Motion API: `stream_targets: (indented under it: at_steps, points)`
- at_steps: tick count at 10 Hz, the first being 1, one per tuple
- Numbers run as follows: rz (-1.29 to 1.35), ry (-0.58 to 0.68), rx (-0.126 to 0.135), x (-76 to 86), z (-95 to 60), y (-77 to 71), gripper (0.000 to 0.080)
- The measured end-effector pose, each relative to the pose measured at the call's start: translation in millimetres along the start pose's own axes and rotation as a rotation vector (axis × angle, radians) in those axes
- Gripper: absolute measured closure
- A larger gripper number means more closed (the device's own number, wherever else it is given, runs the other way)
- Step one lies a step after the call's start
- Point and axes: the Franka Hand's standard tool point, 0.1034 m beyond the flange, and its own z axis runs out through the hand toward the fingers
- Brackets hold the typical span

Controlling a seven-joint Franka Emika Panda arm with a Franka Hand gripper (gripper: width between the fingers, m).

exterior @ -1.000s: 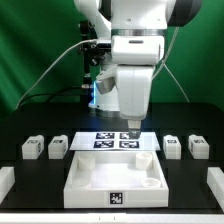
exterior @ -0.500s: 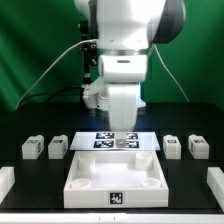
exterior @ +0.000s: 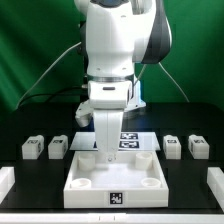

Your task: Assemble one leg

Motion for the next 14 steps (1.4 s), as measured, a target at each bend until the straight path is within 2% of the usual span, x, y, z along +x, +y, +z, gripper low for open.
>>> stream_targets:
  at_steps: [1, 2, 3, 4, 12, 14]
  points:
    - [0.0, 0.0, 0.001, 0.0, 0.5, -0.4, 0.033]
    - [0.0, 0.0, 0.002, -0.1, 0.6, -0.5, 0.0539]
    - [0.0, 0.0, 0.002, -0.1, 0.6, -0.6, 0.0539]
    - [0.0, 0.0, 0.002, -0.2, 0.7, -0.6, 0.0731]
    - [0.001, 0.0, 0.002, -0.4, 0.6, -0.5, 0.0742]
    - [-0.005, 0.003, -0.004, 5.0, -0.8, 5.8, 0.0742]
